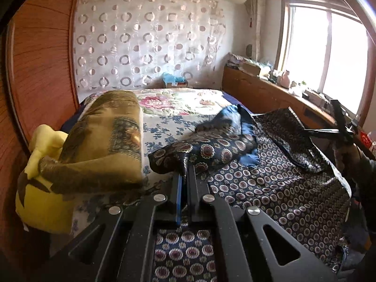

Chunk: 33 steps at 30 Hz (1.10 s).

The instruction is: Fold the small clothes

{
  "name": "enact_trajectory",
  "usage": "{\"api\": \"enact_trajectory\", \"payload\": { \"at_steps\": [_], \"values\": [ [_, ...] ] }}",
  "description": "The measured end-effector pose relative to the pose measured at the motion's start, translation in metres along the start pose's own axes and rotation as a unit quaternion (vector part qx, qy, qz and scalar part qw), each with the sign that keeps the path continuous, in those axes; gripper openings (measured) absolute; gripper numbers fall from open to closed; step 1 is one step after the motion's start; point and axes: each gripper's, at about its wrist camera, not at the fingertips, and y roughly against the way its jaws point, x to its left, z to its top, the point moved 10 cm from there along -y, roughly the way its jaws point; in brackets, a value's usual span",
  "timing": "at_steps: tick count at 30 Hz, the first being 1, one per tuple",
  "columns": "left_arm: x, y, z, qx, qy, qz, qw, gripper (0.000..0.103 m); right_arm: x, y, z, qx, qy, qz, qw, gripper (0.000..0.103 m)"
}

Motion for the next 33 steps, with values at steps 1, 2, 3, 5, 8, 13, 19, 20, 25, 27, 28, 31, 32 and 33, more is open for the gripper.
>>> {"api": "enact_trajectory", "payload": {
  "at_steps": [1, 2, 3, 5, 8, 13, 19, 20, 25, 27, 28, 31, 32, 33],
  "values": [
    [0.002, 0.003, -0.001, -0.003, 0.003, -0.001, 1.0, 0.004, 0.006, 0.013, 0.002, -0.015, 0.004, 0.008, 1.0, 0.001],
    [0.003, 0.006, -0.001, -0.005, 0.005, -0.001, 1.0, 0.004, 0.009, 0.024, 0.001, -0.028, 0.007, 0.014, 0.999, 0.001],
    [0.004, 0.009, -0.002, -0.006, 0.006, -0.001, 1.0, 0.004, 0.009, 0.024, 0.001, -0.028, 0.007, 0.014, 0.999, 0.001],
    [0.007, 0.012, -0.003, -0.008, 0.006, 0.004, 0.9999, 0.004, 0.017, 0.059, -0.004, -0.062, 0.008, 0.033, 0.997, 0.001],
    [0.01, 0.017, -0.006, -0.012, 0.001, 0.014, 0.9998, 0.004, 0.019, 0.088, -0.022, -0.084, -0.006, 0.056, 0.995, 0.001],
    [0.019, 0.028, -0.016, -0.015, 0.014, 0.018, 0.9996, 0.004, 0.019, 0.111, -0.064, -0.083, -0.017, 0.077, 0.993, 0.001],
    [0.03, 0.042, -0.035, -0.013, 0.036, 0.025, 0.9989, 0.004, 0.011, 0.12, -0.085, -0.068, -0.012, 0.069, 0.995, 0.001],
    [0.032, 0.044, -0.037, -0.013, 0.04, 0.026, 0.9988, 0.004, 0.009, 0.121, -0.09, -0.064, -0.011, 0.068, 0.996, 0.001],
    [0.041, 0.066, -0.05, -0.016, 0.064, 0.029, 0.9974, 0.004, 0.009, 0.137, -0.097, -0.053, -0.002, 0.057, 0.997, 0.001],
    [0.043, 0.072, -0.054, -0.016, 0.069, 0.031, 0.997, 0.004, 0.009, 0.148, -0.105, -0.038, 0.0, 0.051, 0.998, 0.001],
    [0.043, 0.077, -0.056, -0.015, 0.069, 0.032, 0.997, 0.004, 0.009, 0.15, -0.11, -0.027, 0.007, 0.047, 0.999, 0.001],
    [0.041, 0.085, -0.058, -0.013, 0.059, 0.041, 0.9973, 0.004, 0.011, 0.155, -0.116, -0.011, 0.012, 0.046, 0.999, 0.001],
    [0.04, 0.087, -0.058, -0.013, 0.056, 0.044, 0.9974, 0.004, 0.012, 0.156, -0.115, -0.007, 0.013, 0.045, 0.999, 0.001],
    [0.041, 0.089, -0.058, -0.013, 0.054, 0.048, 0.9973, 0.004, 0.013, 0.157, -0.116, -0.005, 0.015, 0.043, 0.999, 0.001]
  ]
}}
